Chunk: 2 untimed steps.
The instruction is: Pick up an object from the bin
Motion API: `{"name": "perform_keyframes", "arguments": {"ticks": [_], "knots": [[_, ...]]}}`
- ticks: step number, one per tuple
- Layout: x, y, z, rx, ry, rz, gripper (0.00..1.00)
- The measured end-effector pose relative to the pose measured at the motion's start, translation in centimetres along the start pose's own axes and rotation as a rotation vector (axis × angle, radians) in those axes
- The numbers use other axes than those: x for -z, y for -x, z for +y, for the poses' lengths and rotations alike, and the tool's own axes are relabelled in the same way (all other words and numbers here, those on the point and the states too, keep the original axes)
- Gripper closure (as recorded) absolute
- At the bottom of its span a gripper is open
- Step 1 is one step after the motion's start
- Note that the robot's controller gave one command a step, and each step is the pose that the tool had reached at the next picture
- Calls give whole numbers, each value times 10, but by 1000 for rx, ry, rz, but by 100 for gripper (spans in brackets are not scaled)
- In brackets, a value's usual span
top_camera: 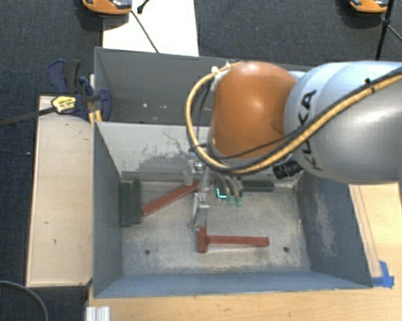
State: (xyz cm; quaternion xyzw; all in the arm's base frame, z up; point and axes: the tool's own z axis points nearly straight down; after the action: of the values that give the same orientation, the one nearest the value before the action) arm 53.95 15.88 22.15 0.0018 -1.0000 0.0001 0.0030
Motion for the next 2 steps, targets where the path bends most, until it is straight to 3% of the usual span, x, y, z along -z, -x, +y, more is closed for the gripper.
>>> {"name": "perform_keyframes", "arguments": {"ticks": [1, 2], "knots": [[5, 2, -1, -4, 1, -8, 0], [-29, 13, 8, 71, 2, -14, 0]]}}
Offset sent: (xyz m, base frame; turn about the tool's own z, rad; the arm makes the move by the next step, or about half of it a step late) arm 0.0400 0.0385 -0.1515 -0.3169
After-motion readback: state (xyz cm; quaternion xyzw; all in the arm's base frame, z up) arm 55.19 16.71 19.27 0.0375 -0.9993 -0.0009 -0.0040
